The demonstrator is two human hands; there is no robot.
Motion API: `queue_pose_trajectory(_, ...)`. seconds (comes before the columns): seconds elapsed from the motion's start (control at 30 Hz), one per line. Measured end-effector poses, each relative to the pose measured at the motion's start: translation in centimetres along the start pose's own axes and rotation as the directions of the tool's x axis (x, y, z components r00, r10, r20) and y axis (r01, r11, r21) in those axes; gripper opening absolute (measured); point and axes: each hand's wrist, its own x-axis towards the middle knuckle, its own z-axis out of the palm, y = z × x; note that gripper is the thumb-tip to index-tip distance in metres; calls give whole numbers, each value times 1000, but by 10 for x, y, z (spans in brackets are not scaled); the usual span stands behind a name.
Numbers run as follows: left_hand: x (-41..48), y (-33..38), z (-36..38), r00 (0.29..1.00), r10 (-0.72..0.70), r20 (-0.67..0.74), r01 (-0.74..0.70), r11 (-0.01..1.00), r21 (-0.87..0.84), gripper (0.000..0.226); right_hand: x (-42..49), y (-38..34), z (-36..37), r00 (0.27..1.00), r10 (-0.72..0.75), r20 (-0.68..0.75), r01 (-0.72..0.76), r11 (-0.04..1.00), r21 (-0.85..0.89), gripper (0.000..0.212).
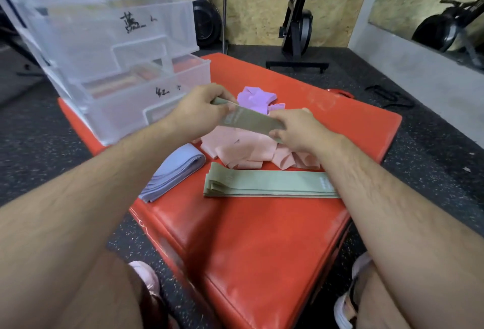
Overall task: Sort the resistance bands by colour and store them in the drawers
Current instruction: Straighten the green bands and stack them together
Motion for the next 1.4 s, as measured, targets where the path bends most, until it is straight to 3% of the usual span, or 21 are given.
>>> queue_pose_trajectory(0.13, -4, -10, -11, 996, -77, -38, 72, 989, -128, 9, -8, 23, -10, 997, 78, -18, -79, 995, -56, 17)
queue_pose_trajectory(0.2, -5, -15, -15, 992, -115, -44, 105, 977, -187, 11, -14, 37, -17, 989, 145, -28, -146, 988, -46, 7)
queue_pose_trajectory(0.27, -7, -20, -16, 988, -153, -33, 143, 970, -197, 10, -23, 50, -27, 981, 192, -18, -191, 981, 23, 2)
queue_pose_trajectory(0.47, -19, -25, -5, 956, -287, 63, 292, 915, -279, 3, -63, 73, -54, 967, 251, 39, -250, 911, 328, 17)
queue_pose_trajectory(0.6, -28, -29, 7, 951, -299, 82, 309, 928, -207, 15, -84, 84, -57, 948, 262, 182, -318, 828, 462, 23)
queue_pose_trajectory(0.7, -36, -35, 19, 949, -301, 98, 311, 944, -109, 11, -97, 86, -51, 937, 255, 239, -334, 856, 395, 20)
queue_pose_trajectory(0.87, -52, -36, 39, 973, -203, 113, 179, 966, 188, 10, -108, 83, -29, 943, 253, 218, -294, 938, 183, 20)
queue_pose_trajectory(1.03, -60, -42, 51, 980, -156, 128, 98, 922, 375, 16, -111, 79, -6, 956, 224, 189, -221, 975, -35, 24)
queue_pose_trajectory(1.2, -60, -51, 57, 990, -12, 139, -68, 830, 554, 14, -111, 74, -7, 966, 189, 175, -138, 954, -267, 41)
queue_pose_trajectory(1.3, -66, -41, 60, 973, 99, 209, -202, 806, 556, 16, -111, 60, -8, 984, 72, 162, -39, 980, -197, 42)
queue_pose_trajectory(1.4, -70, -33, 64, 914, 130, 384, -312, 830, 463, 45, -109, 38, -3, 984, -61, 169, 74, 995, -70, 39)
